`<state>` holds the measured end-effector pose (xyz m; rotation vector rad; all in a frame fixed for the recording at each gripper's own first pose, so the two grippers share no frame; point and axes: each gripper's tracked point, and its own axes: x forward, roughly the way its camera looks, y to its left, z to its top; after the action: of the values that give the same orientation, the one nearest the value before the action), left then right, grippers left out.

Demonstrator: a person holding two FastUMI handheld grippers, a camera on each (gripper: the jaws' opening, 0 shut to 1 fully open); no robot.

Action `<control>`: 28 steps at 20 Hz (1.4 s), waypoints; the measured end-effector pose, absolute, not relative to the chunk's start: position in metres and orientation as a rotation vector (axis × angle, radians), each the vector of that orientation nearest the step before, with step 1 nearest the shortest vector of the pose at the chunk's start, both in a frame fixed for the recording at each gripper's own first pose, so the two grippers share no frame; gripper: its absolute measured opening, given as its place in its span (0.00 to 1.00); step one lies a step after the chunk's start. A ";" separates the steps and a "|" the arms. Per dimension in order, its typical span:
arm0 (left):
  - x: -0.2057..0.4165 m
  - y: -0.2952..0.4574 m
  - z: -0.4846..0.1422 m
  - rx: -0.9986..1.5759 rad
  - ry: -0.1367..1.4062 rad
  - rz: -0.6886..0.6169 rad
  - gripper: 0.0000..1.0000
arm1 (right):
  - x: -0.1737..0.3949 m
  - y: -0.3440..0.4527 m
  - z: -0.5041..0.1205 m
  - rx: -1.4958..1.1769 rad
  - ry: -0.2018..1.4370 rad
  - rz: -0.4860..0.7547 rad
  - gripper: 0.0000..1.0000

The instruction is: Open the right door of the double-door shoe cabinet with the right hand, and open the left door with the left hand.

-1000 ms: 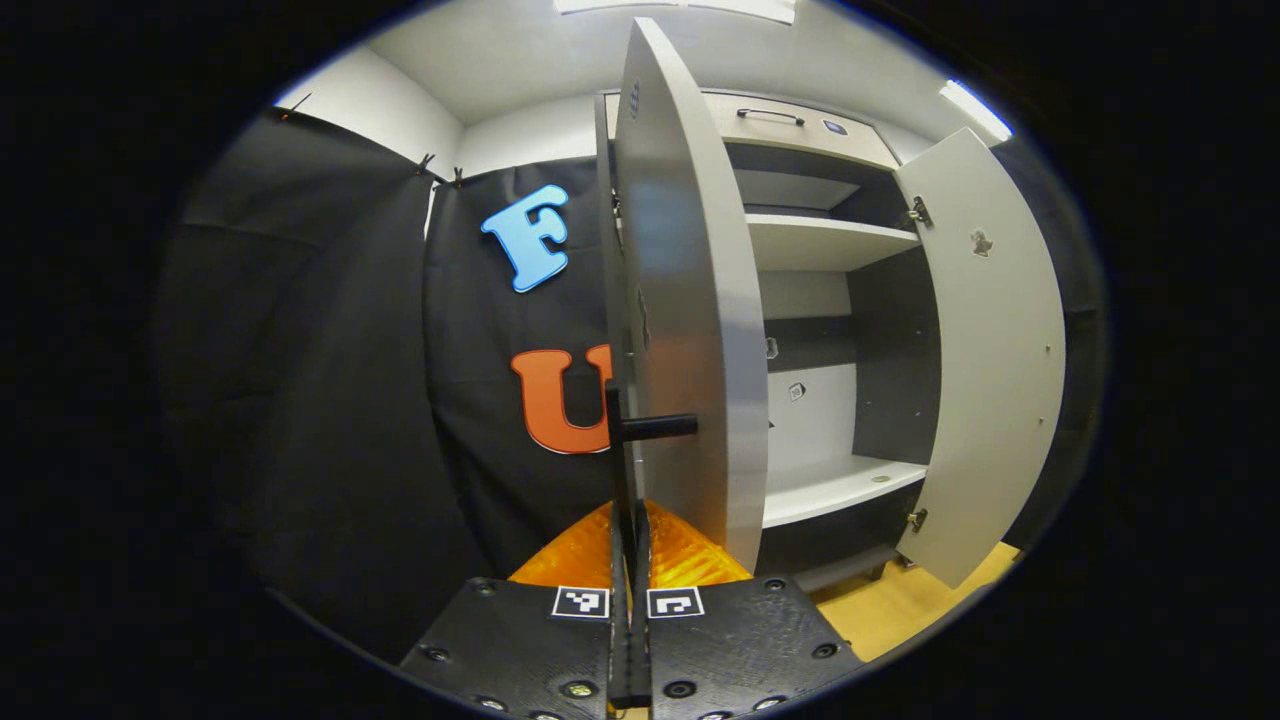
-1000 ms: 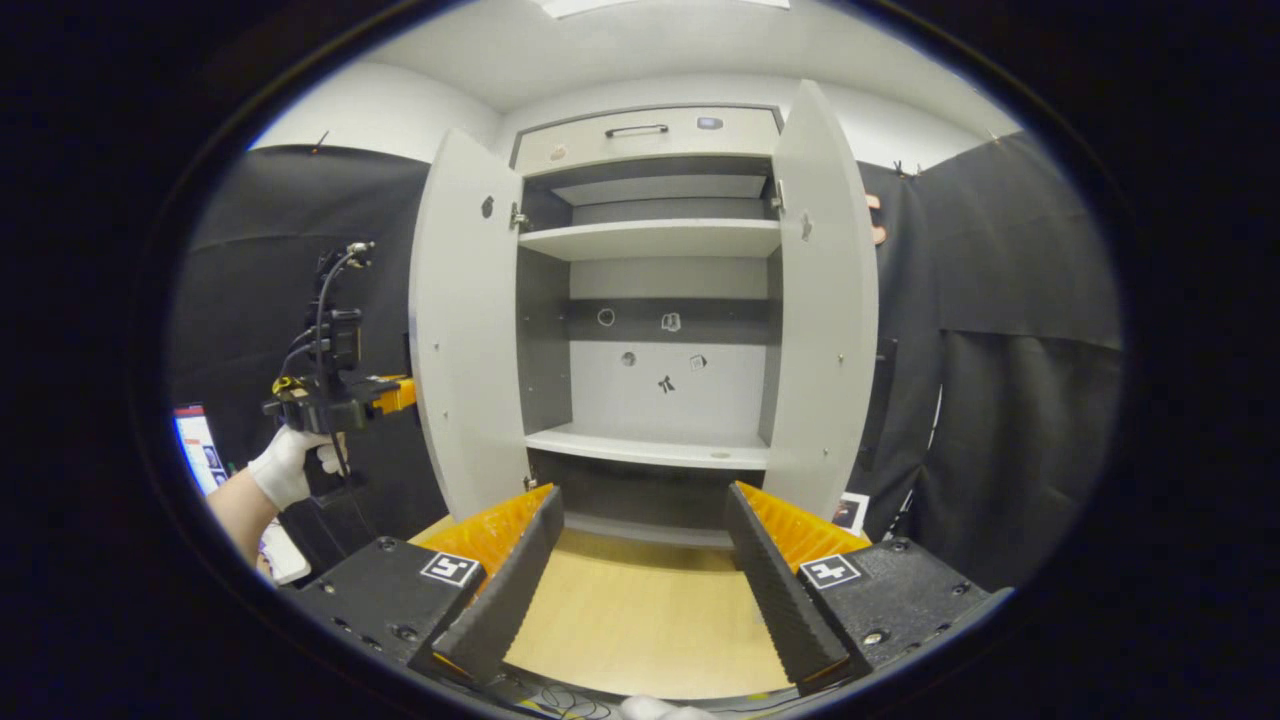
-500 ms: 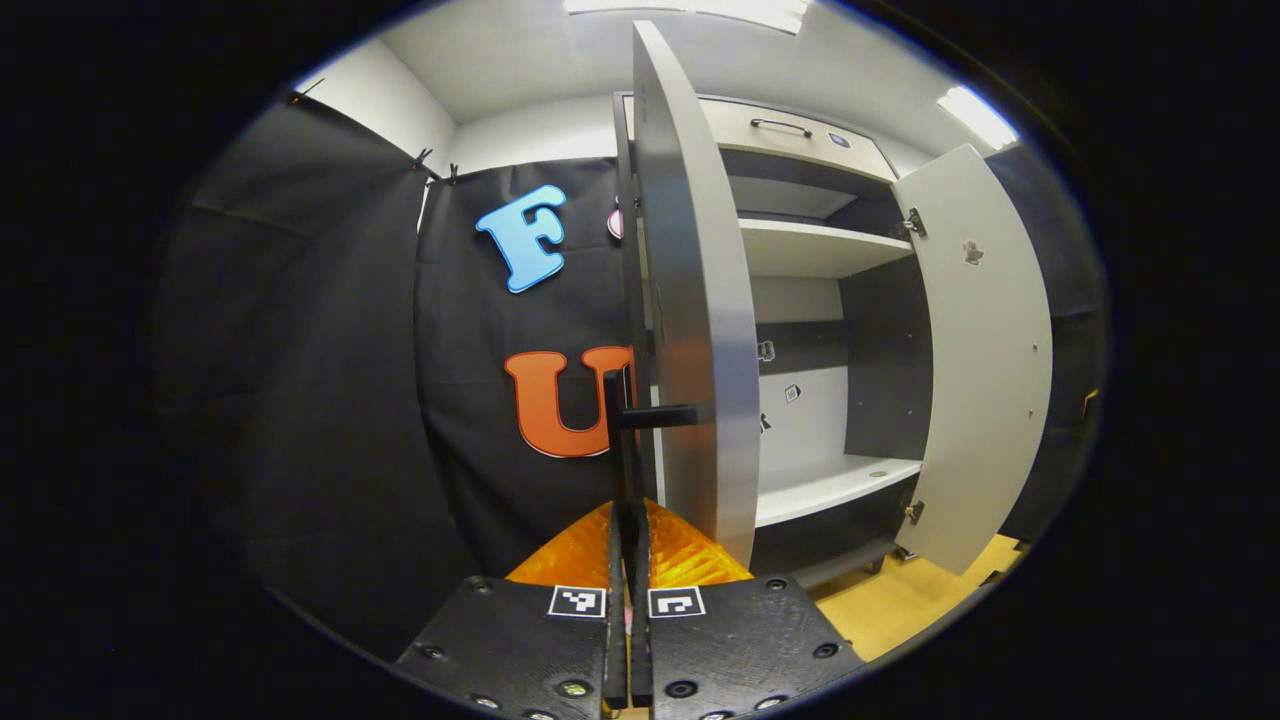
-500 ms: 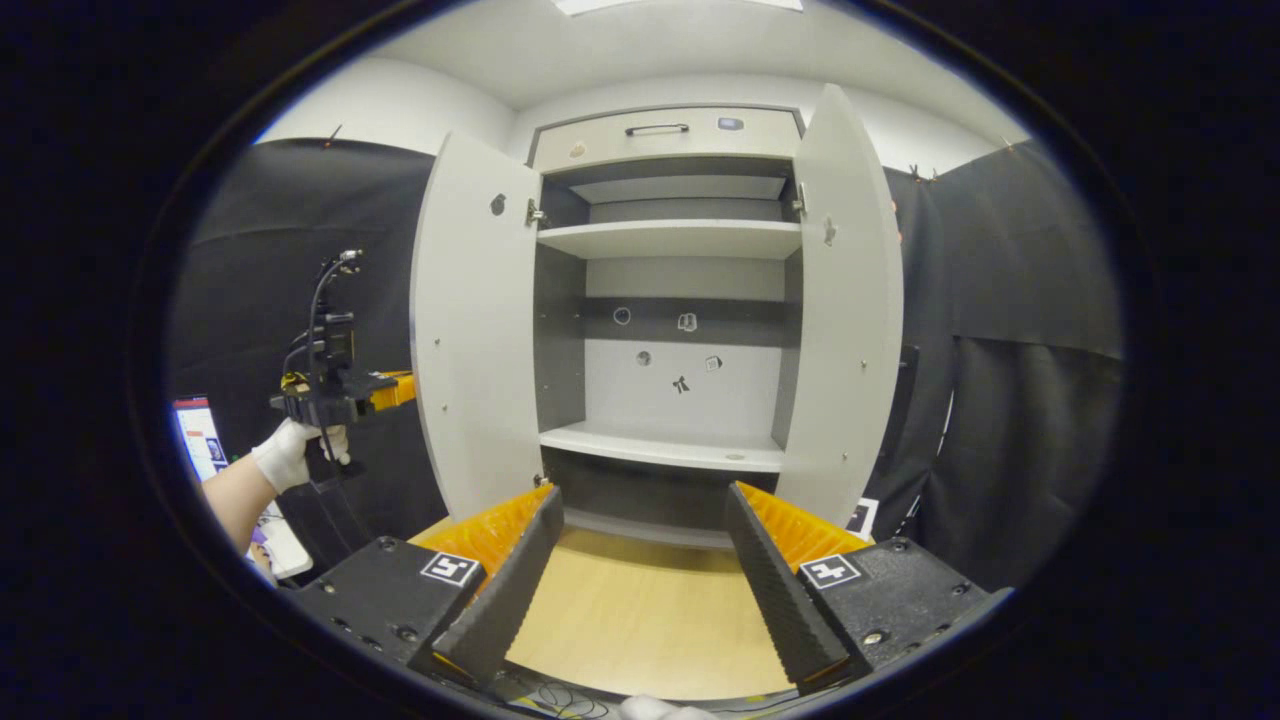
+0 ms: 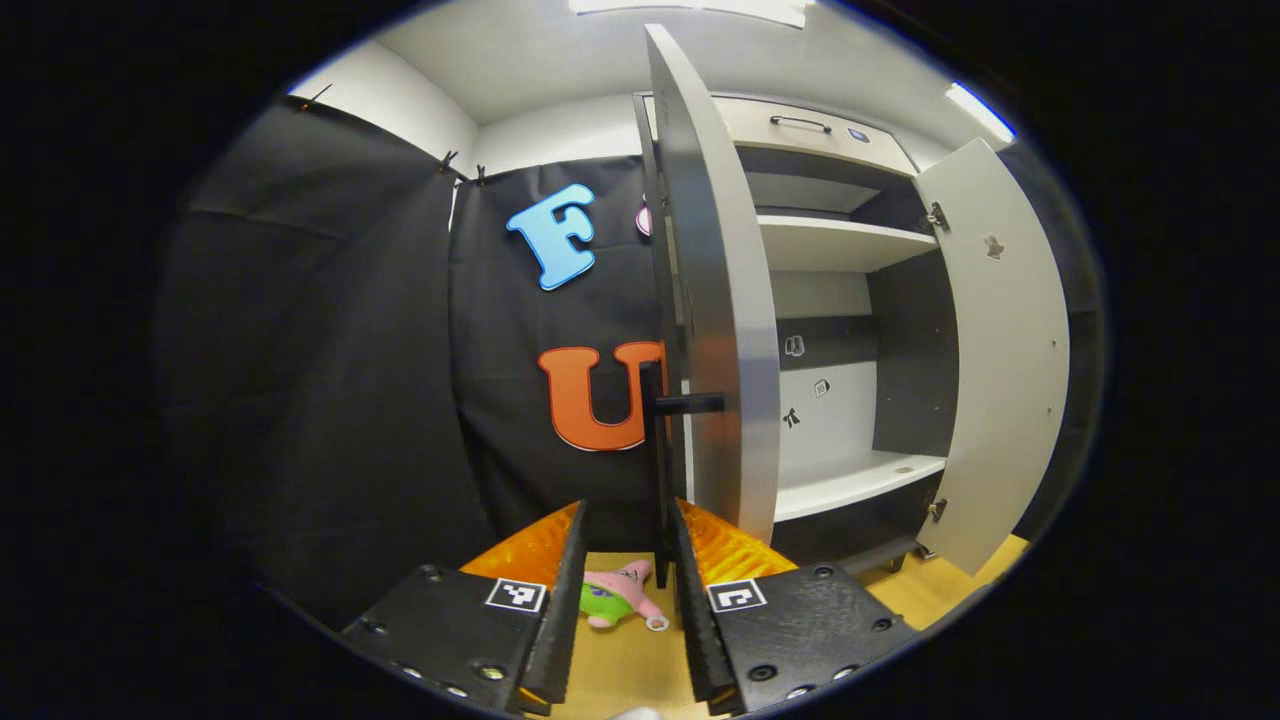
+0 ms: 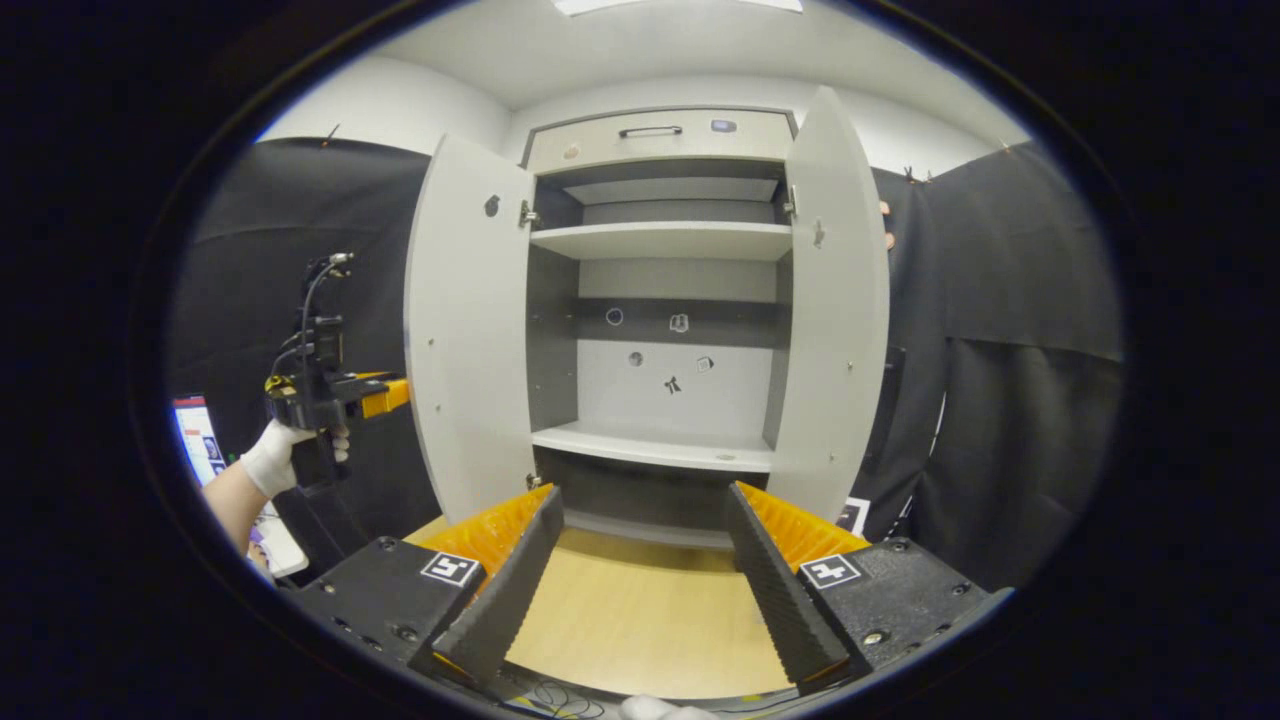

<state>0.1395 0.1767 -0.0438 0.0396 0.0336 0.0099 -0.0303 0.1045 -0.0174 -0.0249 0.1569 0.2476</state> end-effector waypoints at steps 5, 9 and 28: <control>0.108 0.187 -0.064 -0.041 0.093 0.072 0.97 | -0.028 0.100 -0.014 -0.032 0.140 0.234 1.00; 0.079 0.181 -0.072 -0.049 0.106 0.090 0.97 | -0.028 0.103 -0.013 -0.026 0.139 0.237 1.00; 0.033 0.041 -0.018 -0.008 0.061 -0.030 0.96 | -0.019 0.064 0.005 -0.003 0.088 0.112 1.00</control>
<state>0.0329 0.0414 -0.0182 -0.0085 0.0608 -0.0303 -0.0192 0.0642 0.0047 -0.0033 0.0878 0.1124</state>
